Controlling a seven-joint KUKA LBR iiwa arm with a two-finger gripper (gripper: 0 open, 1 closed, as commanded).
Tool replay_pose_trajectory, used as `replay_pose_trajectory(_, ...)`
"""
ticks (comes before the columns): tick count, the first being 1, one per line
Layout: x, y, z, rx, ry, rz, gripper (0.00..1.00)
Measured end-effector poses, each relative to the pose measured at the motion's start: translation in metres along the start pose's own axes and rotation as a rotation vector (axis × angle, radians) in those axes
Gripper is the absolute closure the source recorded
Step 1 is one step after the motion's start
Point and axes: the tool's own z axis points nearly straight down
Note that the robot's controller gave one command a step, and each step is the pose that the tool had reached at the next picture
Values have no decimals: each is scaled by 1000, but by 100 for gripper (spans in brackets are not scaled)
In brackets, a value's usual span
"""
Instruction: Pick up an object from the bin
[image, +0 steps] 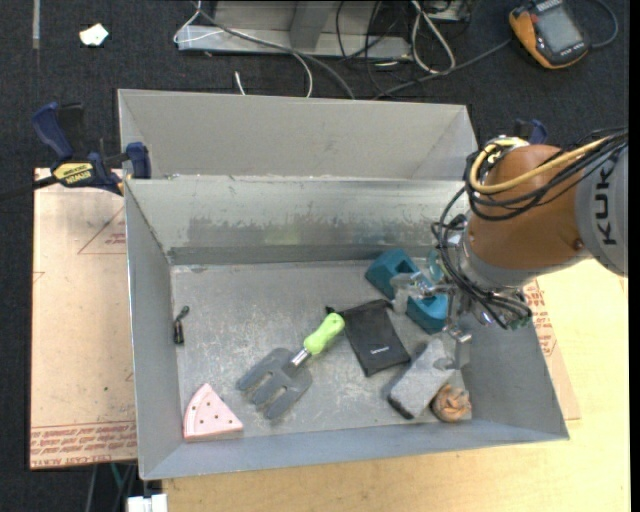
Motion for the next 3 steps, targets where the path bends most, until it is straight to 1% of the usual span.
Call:
replay_pose_trajectory(1,-51,5,-20,2,-4,19,0)
replay_pose_trajectory(2,-49,9,-29,1,-2,69,0)
replay_pose_trajectory(3,-22,36,35,-1,-9,140,0)
